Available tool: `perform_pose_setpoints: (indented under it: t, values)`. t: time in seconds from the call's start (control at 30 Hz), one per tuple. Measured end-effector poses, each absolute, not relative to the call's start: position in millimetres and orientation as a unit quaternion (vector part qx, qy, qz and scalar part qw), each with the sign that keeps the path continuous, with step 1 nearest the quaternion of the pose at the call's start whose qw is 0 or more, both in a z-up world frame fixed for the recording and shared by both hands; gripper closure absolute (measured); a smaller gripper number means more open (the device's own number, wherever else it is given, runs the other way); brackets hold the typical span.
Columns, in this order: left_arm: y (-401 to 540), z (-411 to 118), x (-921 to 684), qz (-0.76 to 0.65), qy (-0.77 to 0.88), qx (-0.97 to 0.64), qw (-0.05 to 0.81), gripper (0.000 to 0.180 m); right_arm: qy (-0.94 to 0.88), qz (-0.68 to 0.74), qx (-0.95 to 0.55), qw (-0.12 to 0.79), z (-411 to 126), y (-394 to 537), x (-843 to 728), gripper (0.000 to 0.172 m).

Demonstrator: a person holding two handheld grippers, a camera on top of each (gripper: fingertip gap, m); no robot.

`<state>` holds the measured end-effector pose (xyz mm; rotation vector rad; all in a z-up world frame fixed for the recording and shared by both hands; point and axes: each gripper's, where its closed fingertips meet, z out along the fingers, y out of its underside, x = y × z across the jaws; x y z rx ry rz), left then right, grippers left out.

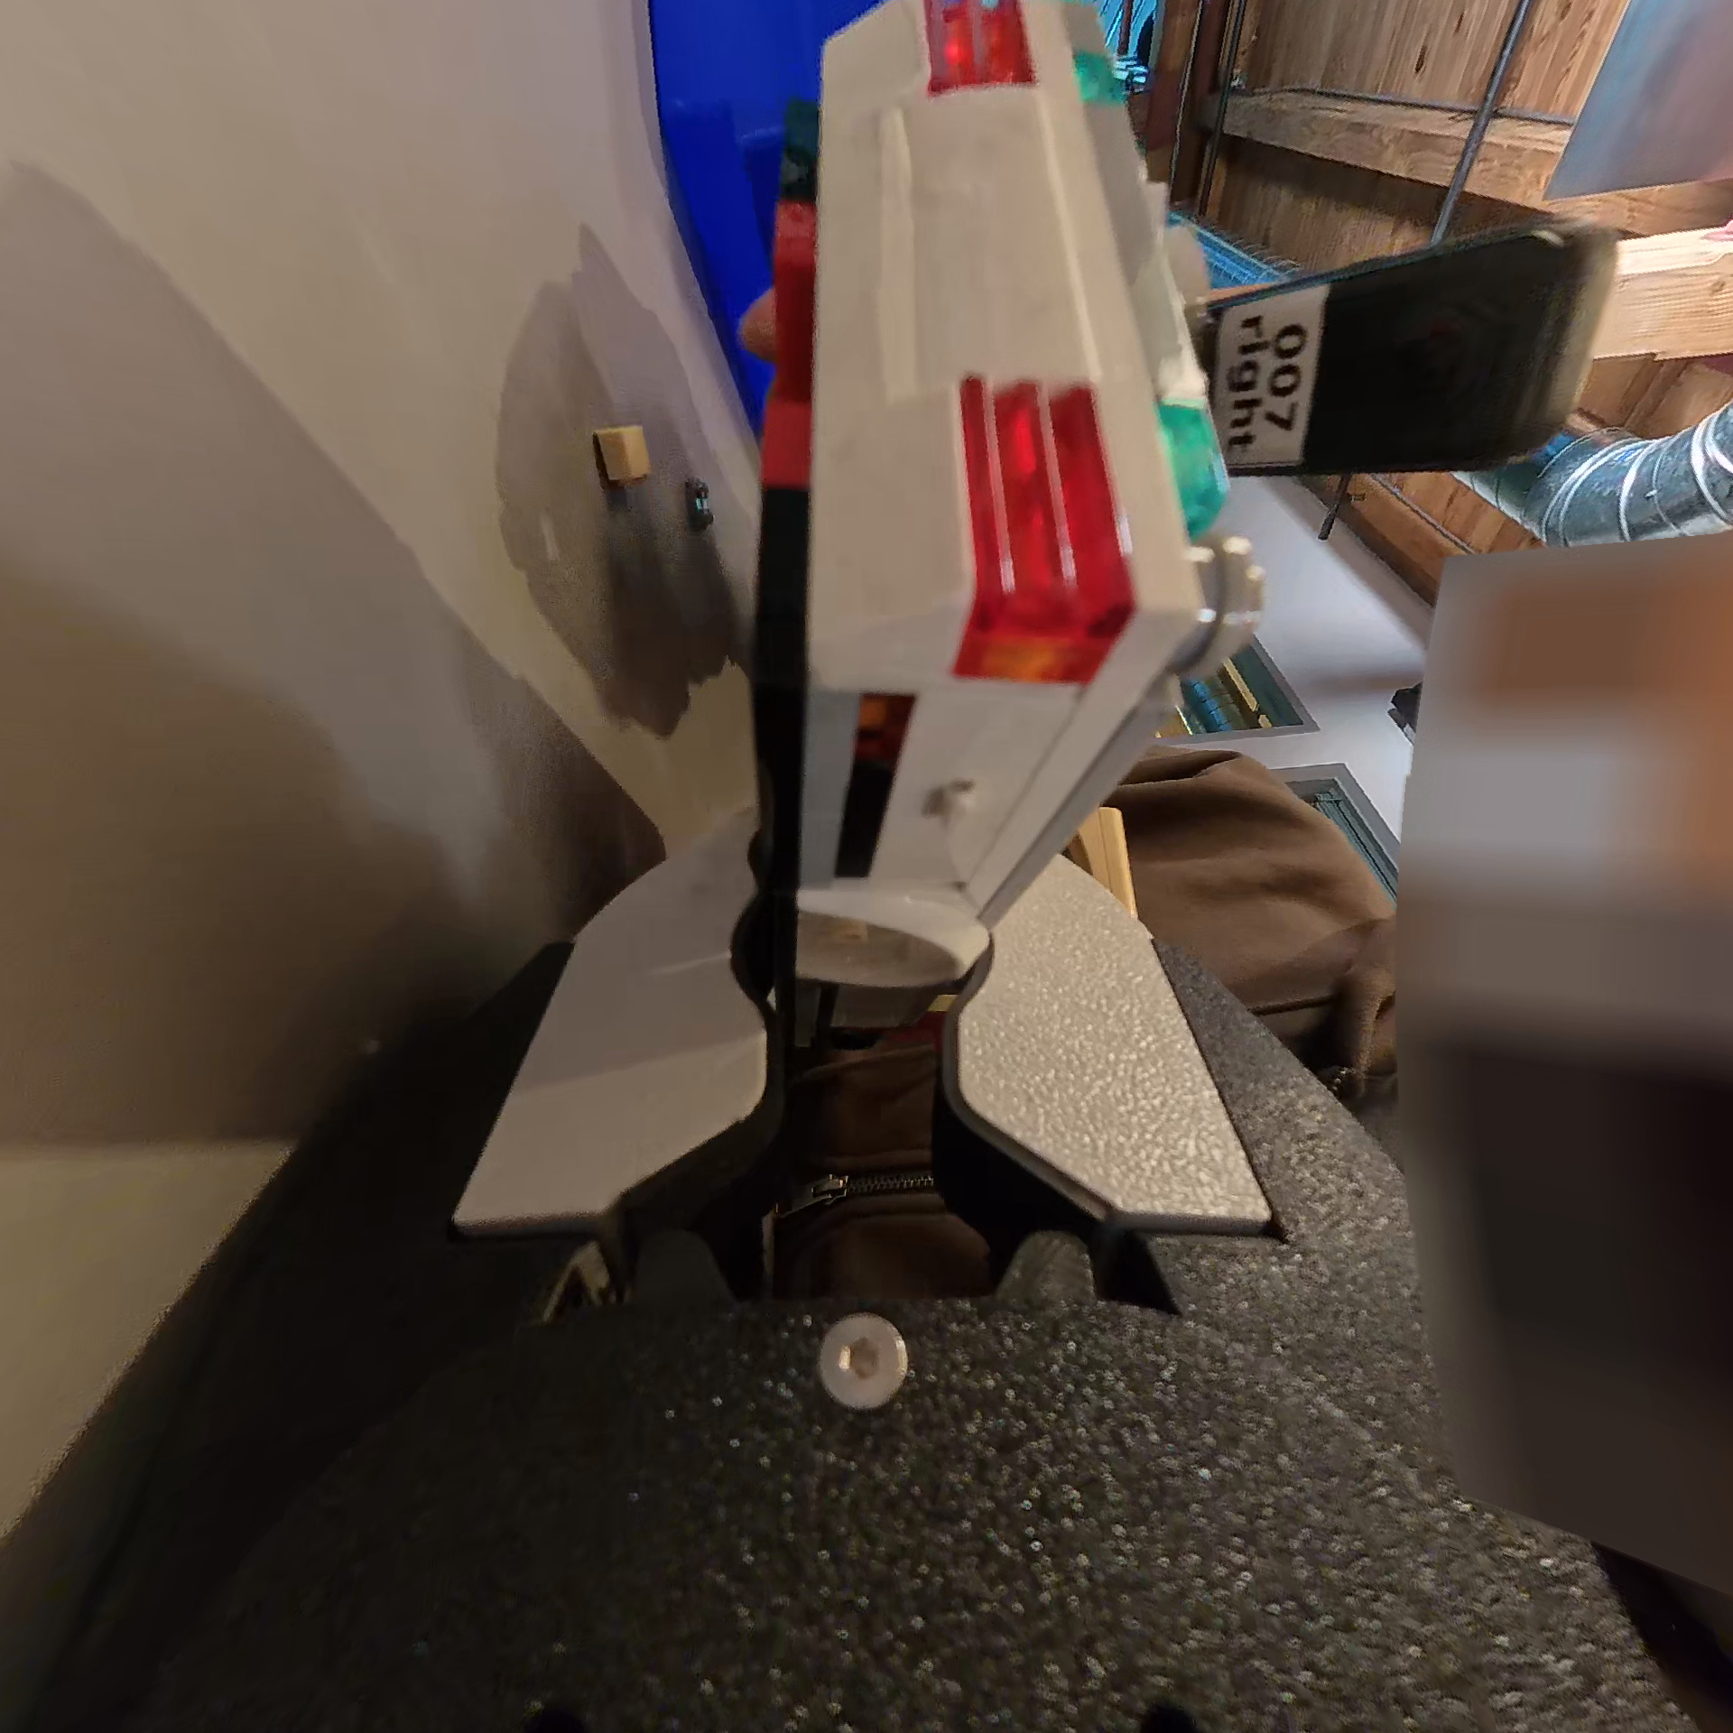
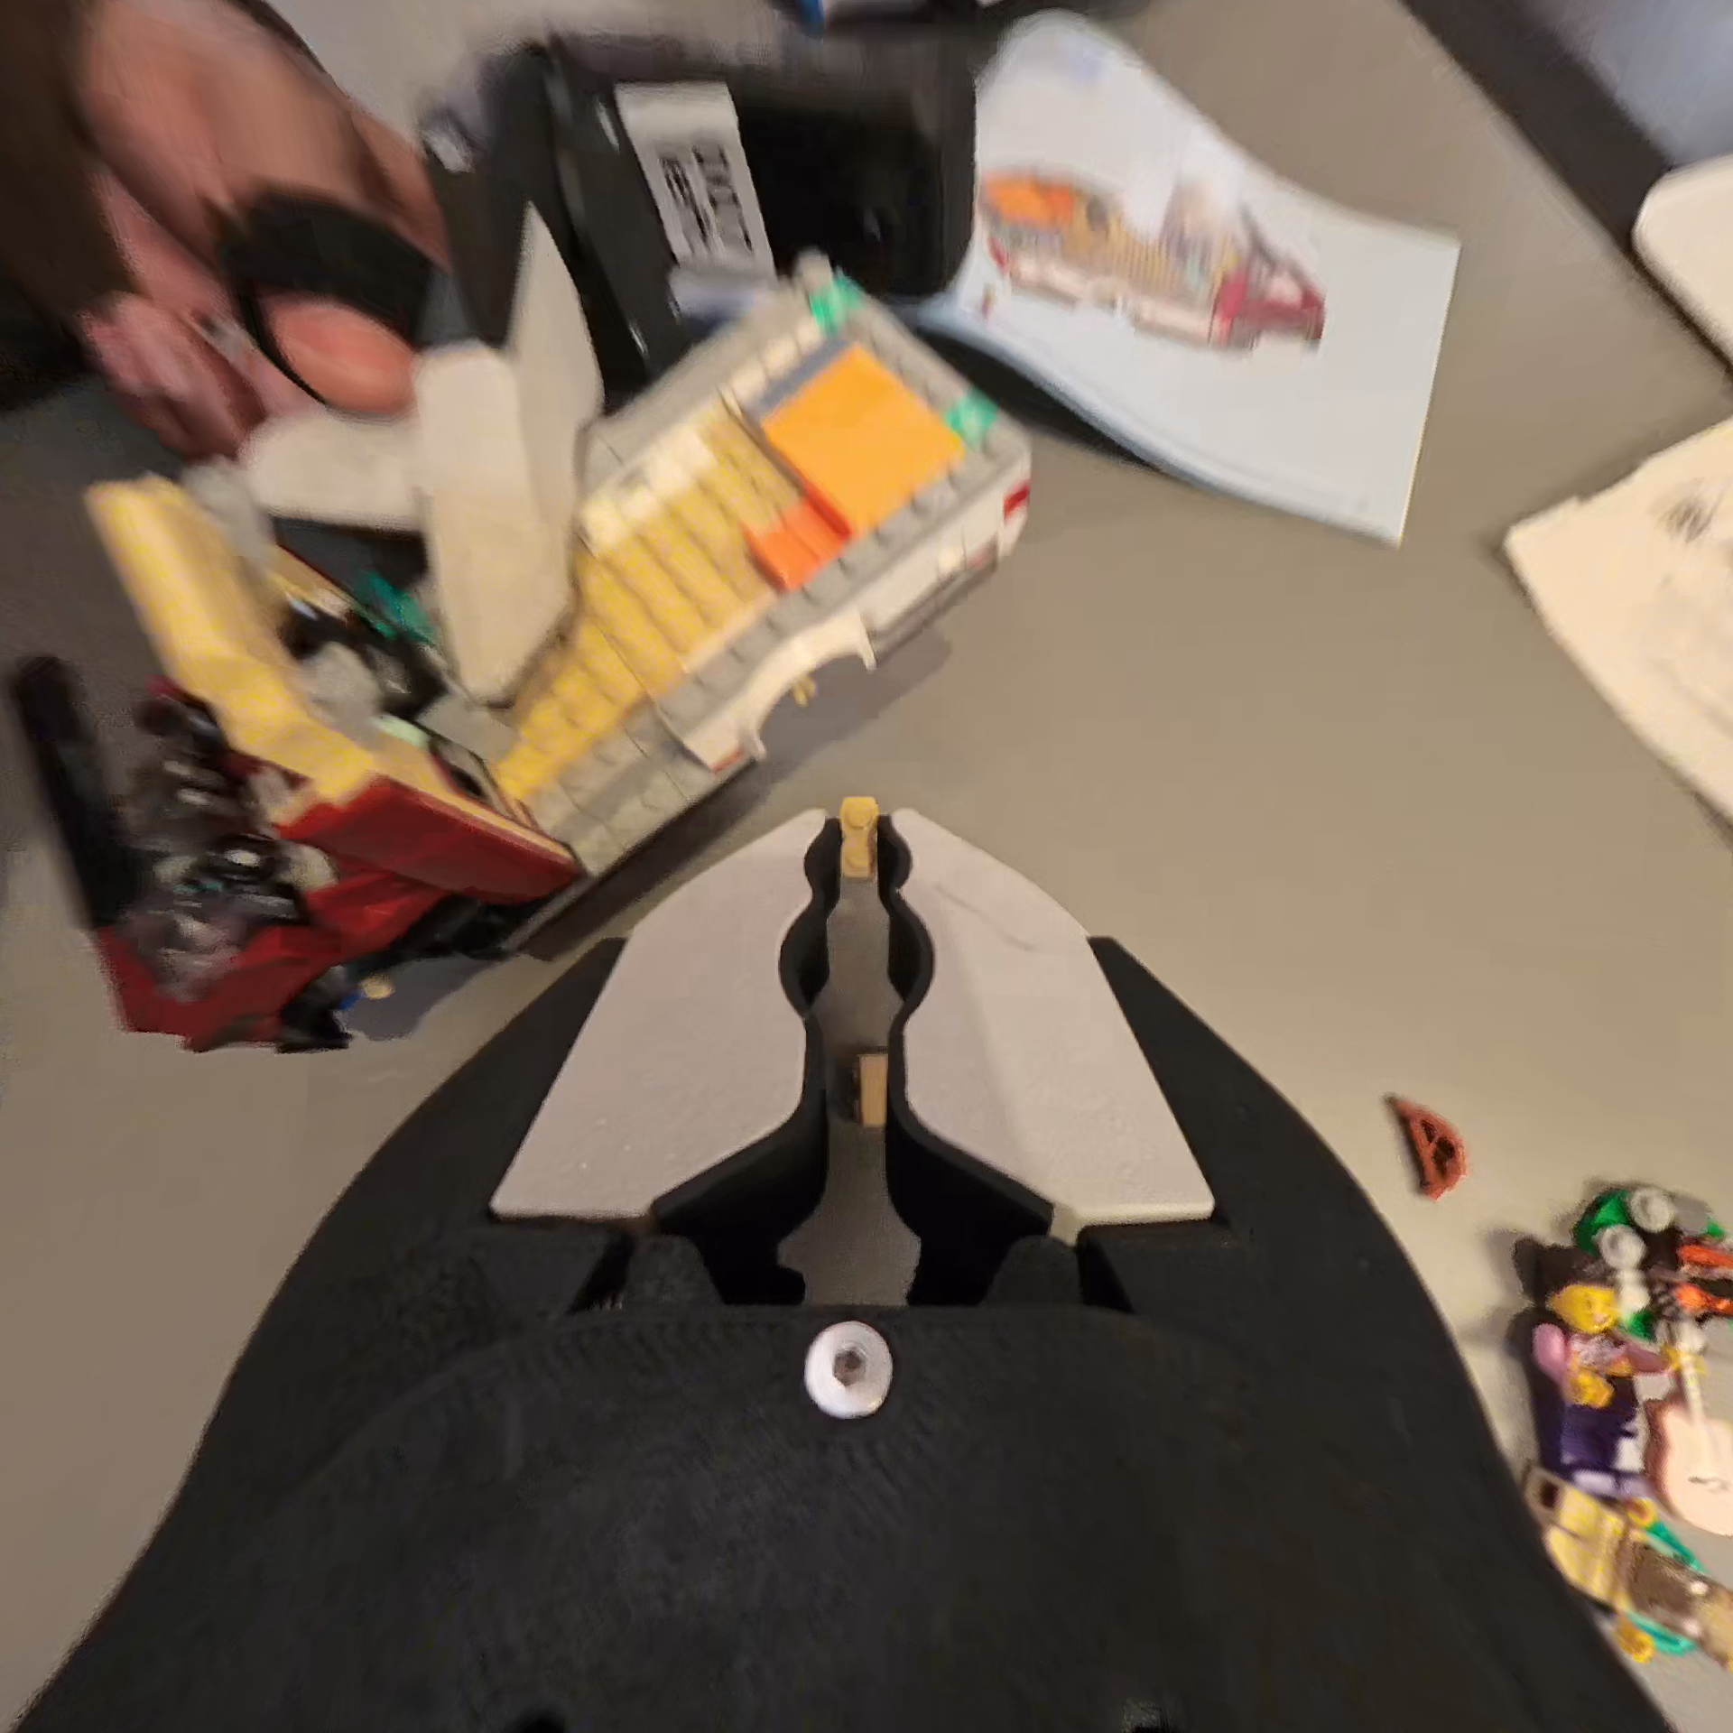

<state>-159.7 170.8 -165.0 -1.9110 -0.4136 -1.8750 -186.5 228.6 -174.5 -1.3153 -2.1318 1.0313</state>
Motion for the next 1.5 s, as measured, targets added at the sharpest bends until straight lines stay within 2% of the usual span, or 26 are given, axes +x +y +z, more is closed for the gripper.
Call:
perform_pose_setpoints:
  t: [0.2, 0.6, 1.5]
  values:
    - [169.2, -166.5, -152.9, -0.679, -0.153, -0.689, 0.202, 0.149, -0.796, 0.403, -0.385, 0.237, -131.8, 202.3, -191.5, 0.165]
    - [168.4, -167.4, -148.7, -0.682, -0.158, -0.687, 0.194, 0.149, -0.849, 0.331, -0.322, 0.256, -147.7, 187.2, -197.3, 0.164]
    - [170.1, -167.7, -149.3, -0.683, -0.167, -0.684, 0.195, 0.149, -0.853, 0.28, -0.313, 0.31, -152.1, 197.3, -203.5, 0.158]
